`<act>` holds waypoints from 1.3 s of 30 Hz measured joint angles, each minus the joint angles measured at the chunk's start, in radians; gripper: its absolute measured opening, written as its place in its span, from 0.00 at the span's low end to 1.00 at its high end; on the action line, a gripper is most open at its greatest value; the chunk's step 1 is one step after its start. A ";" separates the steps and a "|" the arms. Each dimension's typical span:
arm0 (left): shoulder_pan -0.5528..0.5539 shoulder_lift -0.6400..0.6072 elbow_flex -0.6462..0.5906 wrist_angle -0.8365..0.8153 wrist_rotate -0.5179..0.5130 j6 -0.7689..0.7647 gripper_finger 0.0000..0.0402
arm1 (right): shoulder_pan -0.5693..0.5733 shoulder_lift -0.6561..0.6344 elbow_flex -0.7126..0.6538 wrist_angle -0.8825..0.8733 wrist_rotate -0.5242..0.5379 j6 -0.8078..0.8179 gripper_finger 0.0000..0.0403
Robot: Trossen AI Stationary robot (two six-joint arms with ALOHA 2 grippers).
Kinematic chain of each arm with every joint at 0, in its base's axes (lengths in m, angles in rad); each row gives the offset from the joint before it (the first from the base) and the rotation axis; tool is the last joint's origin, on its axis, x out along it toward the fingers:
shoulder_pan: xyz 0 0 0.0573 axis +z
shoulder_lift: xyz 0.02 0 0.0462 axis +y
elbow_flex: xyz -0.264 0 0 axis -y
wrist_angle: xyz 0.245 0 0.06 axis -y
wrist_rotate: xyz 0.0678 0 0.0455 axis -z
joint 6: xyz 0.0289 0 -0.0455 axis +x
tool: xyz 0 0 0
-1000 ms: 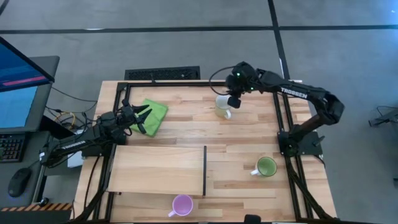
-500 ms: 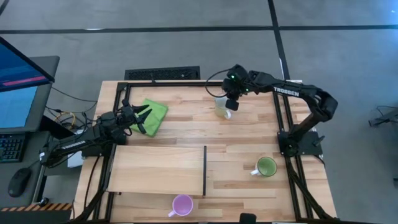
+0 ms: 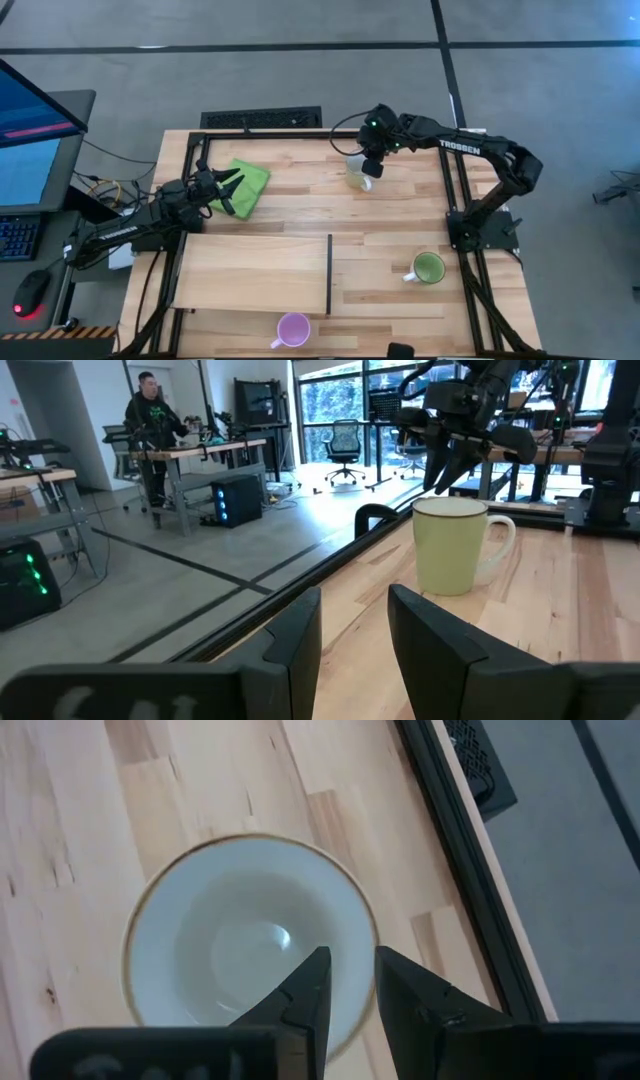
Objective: Stack small to large cups/mugs on shelf
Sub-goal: Put the light green mug on the shelf
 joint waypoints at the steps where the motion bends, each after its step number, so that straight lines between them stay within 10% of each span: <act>1: 0.000 0.000 0.000 0.000 0.000 0.000 0.27 | 0.001 0.000 0.000 0.000 0.000 0.000 0.26; 26: 0.000 0.000 0.000 0.000 0.000 -0.002 0.27 | 0.001 0.000 0.000 -0.042 0.002 0.052 0.27; 39: 0.000 0.000 0.000 0.000 0.000 -0.002 0.27 | 0.001 -0.001 0.000 -0.029 0.004 0.053 0.61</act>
